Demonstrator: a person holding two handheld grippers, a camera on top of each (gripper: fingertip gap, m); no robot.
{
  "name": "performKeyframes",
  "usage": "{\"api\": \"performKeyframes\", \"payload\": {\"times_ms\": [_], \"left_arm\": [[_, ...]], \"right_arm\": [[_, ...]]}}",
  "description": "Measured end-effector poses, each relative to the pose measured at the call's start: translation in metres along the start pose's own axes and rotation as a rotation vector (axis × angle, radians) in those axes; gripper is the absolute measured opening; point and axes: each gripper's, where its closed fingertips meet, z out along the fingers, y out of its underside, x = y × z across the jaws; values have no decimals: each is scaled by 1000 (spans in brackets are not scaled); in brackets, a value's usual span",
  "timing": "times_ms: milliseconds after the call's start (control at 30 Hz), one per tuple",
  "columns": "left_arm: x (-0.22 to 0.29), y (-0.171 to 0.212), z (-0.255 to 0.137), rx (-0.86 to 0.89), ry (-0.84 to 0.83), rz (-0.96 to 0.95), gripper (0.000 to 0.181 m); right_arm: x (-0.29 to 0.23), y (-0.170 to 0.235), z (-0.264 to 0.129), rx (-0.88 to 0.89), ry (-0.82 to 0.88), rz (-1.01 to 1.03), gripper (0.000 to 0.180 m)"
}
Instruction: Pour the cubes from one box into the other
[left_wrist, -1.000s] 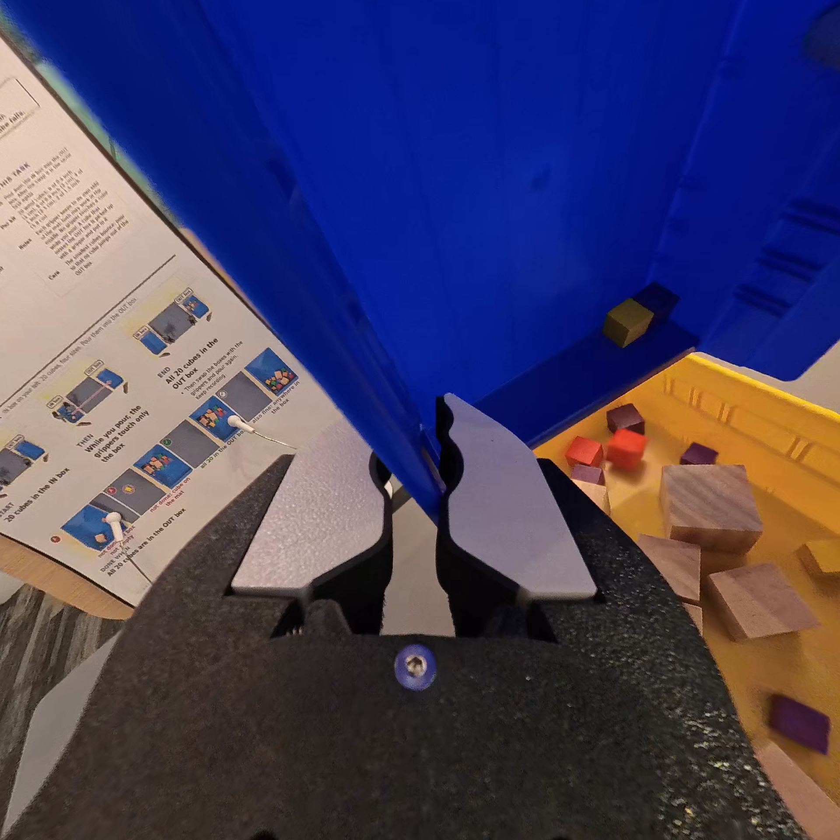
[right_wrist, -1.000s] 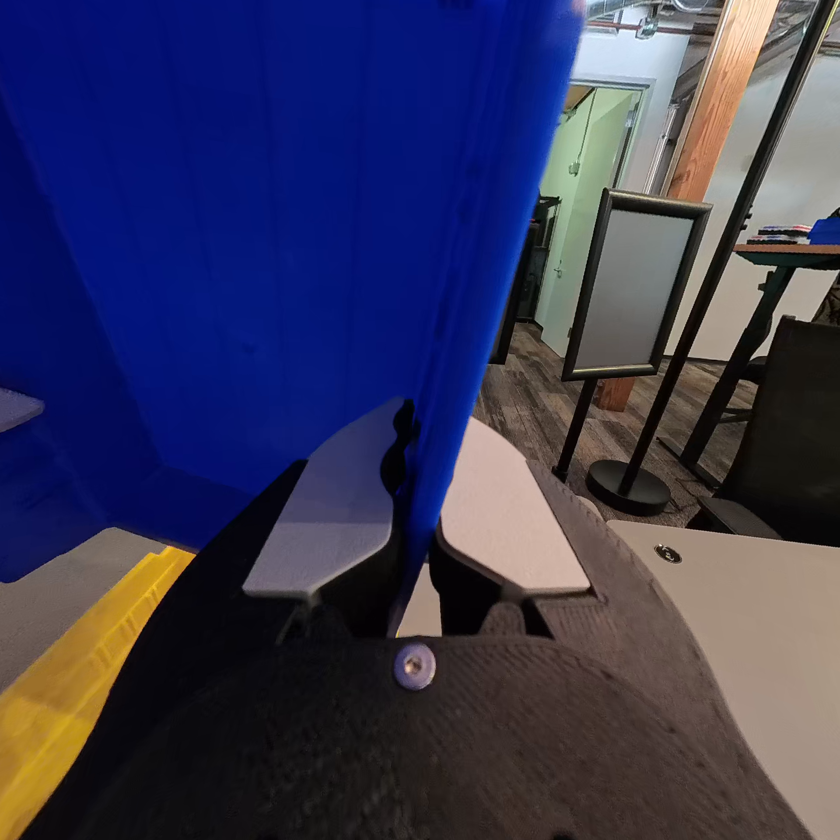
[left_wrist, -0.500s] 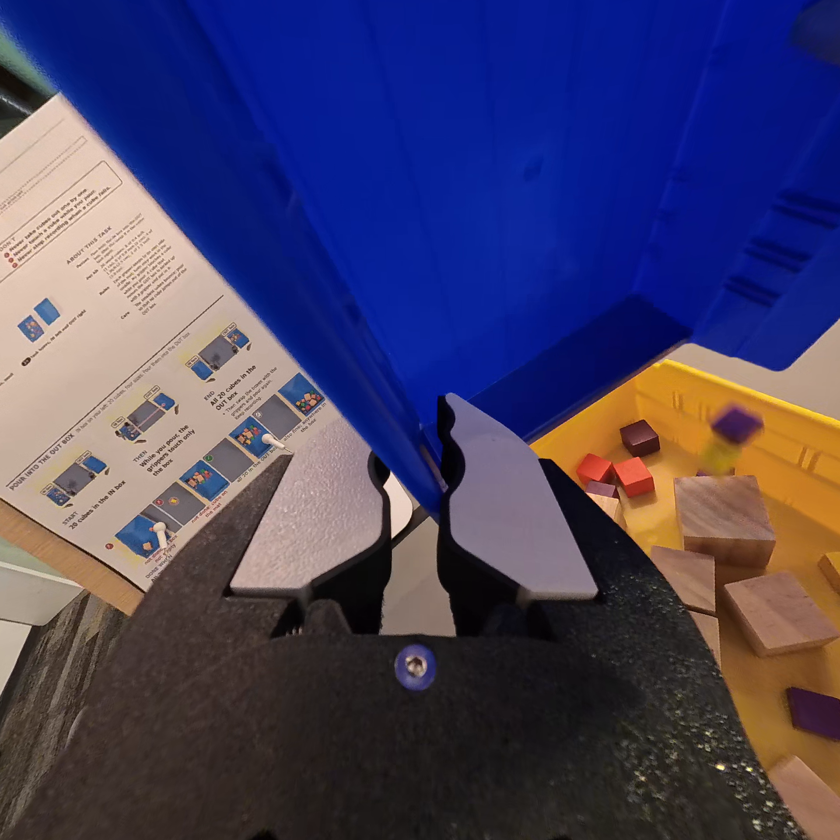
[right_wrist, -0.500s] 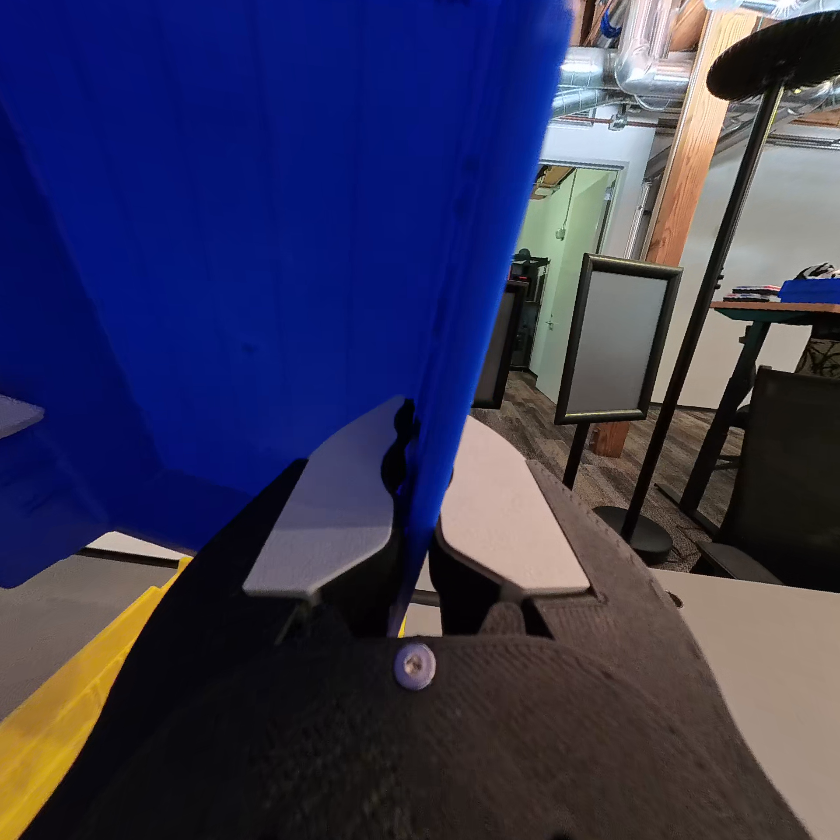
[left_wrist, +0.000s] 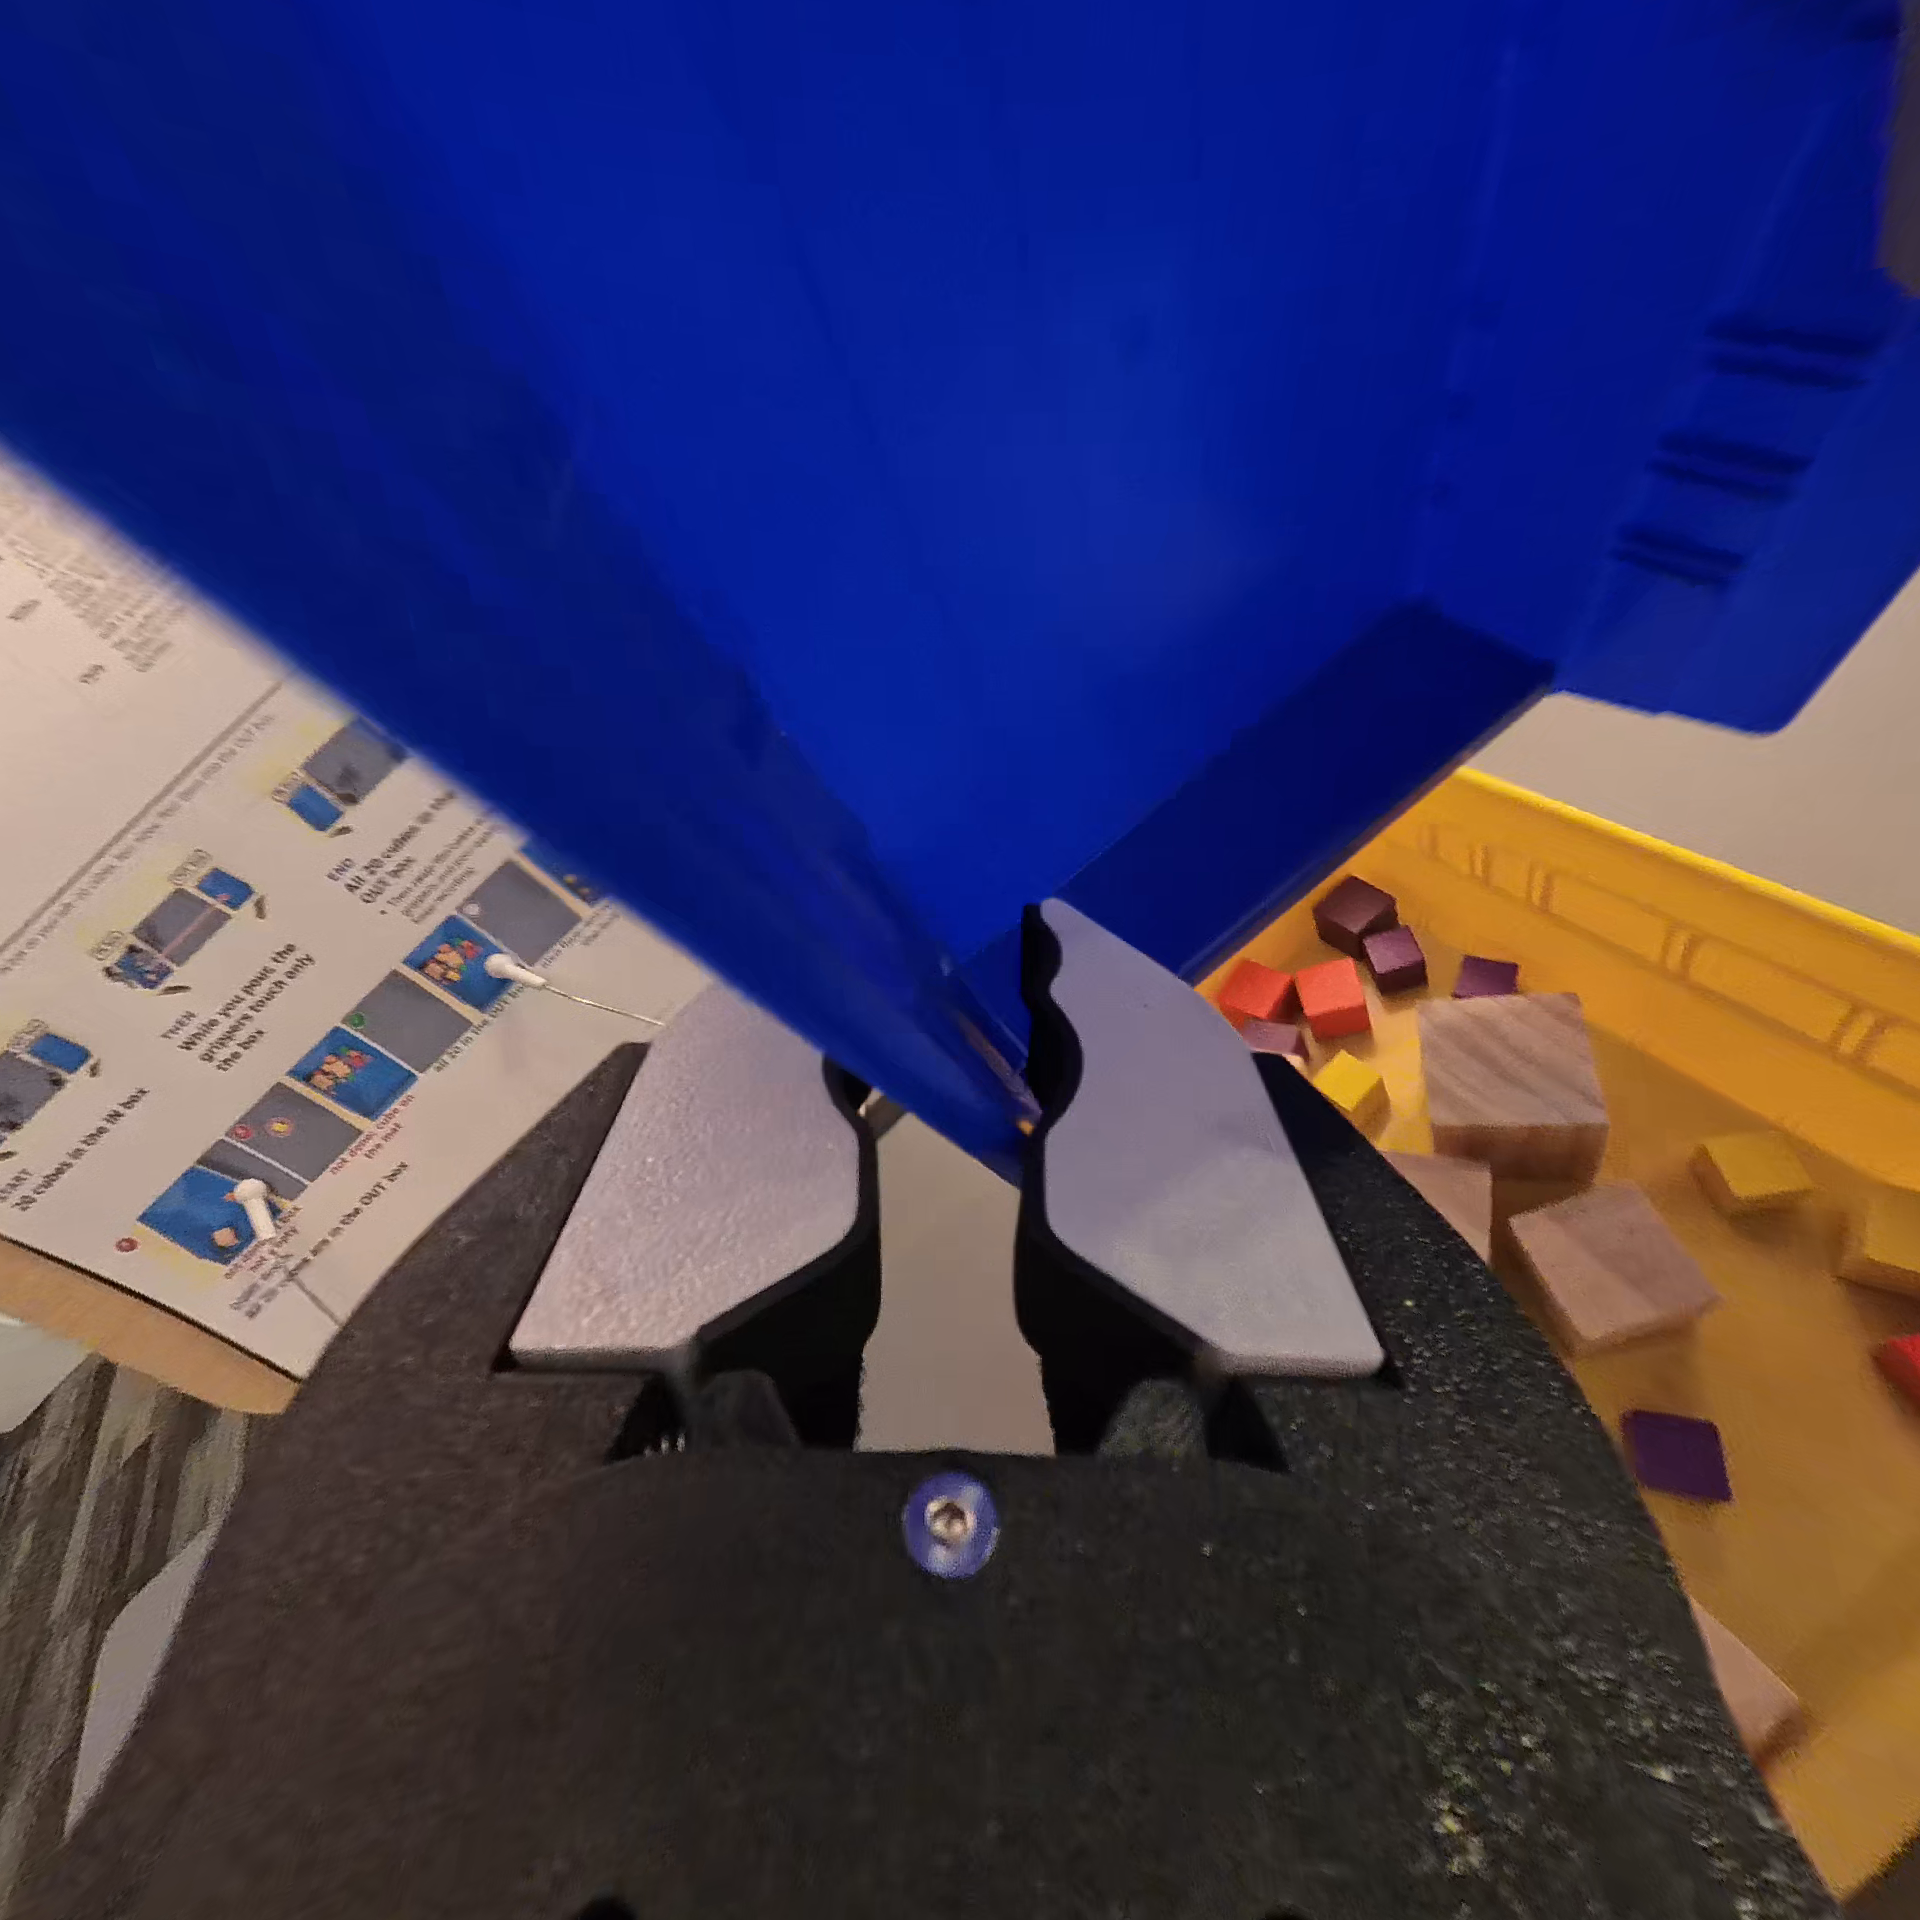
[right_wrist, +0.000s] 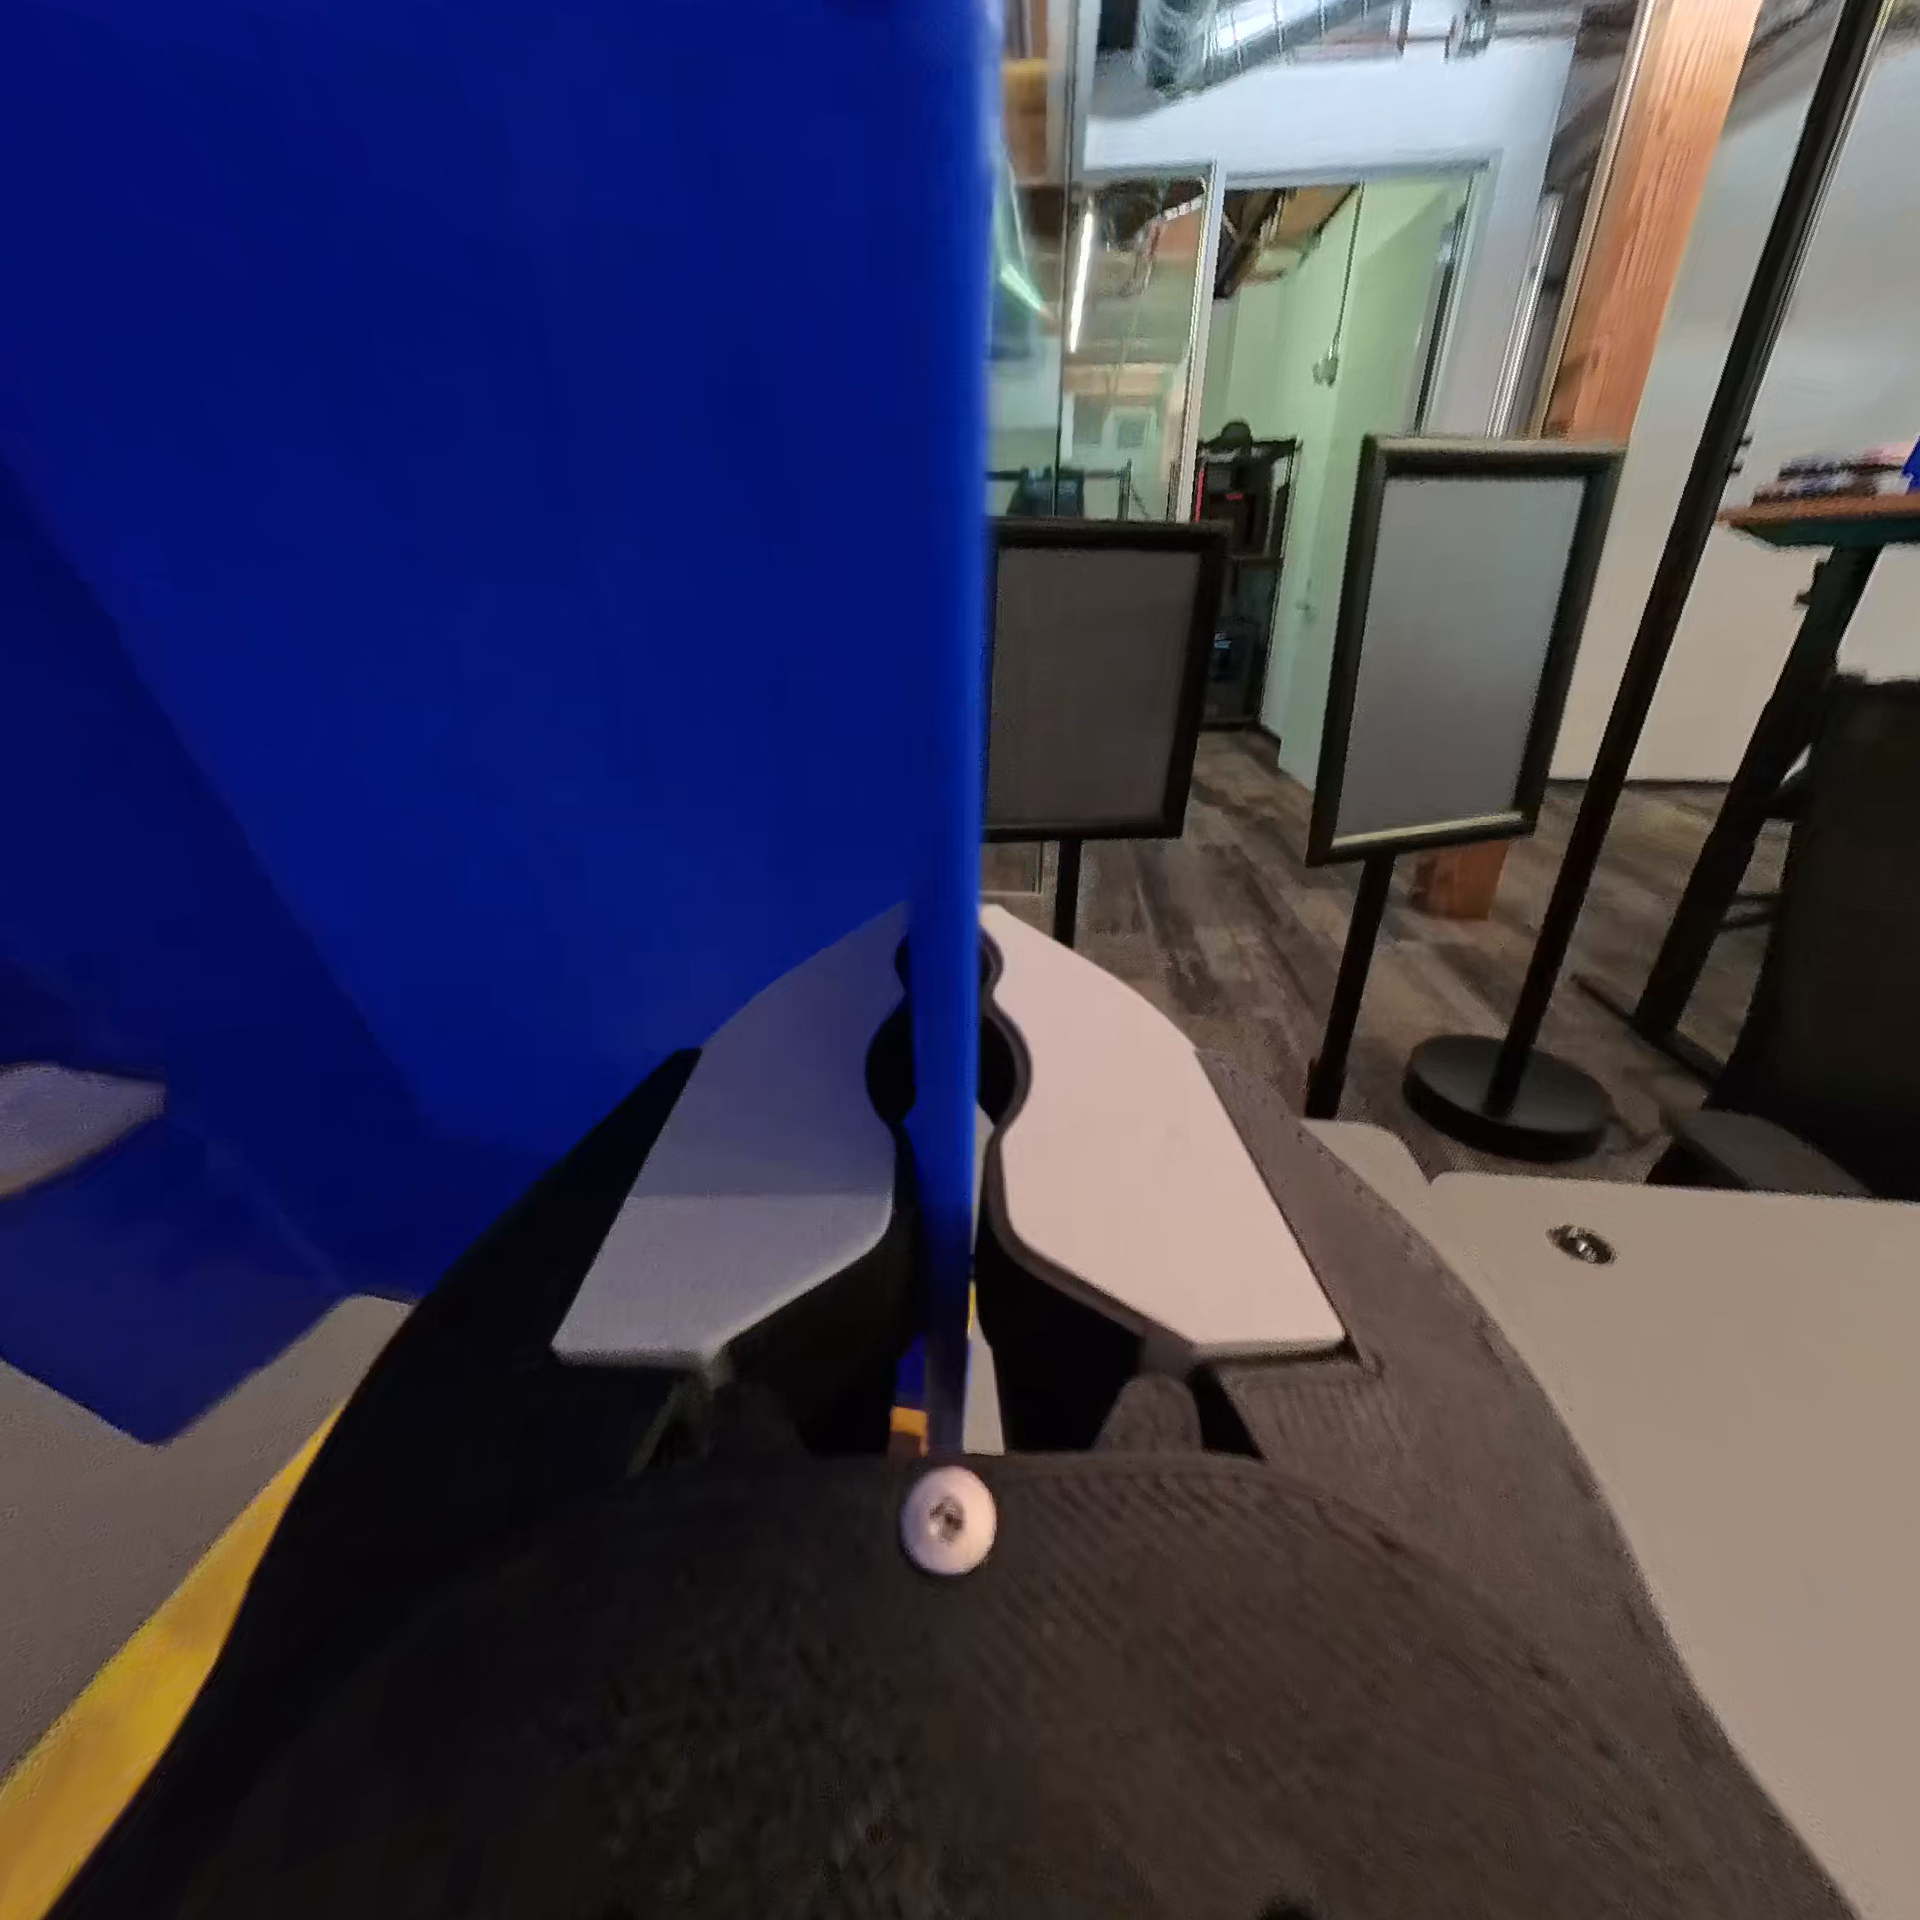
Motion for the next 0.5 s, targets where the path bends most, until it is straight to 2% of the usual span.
{"api": "performKeyframes", "payload": {"times_ms": [133,267,400,500], "left_arm": [[30,-8,7,-26,114,29,28],[77,-35,21,-32,270,65,28],[122,-55,33,-87,400,133,31],[136,-66,19,-38,517,58,43]], "right_arm": [[23,-10,-19,-32,63,1,5],[71,-13,-52,-56,180,53,6],[122,10,-79,-121,265,198,7],[133,26,-85,-189,225,301,6]]}}
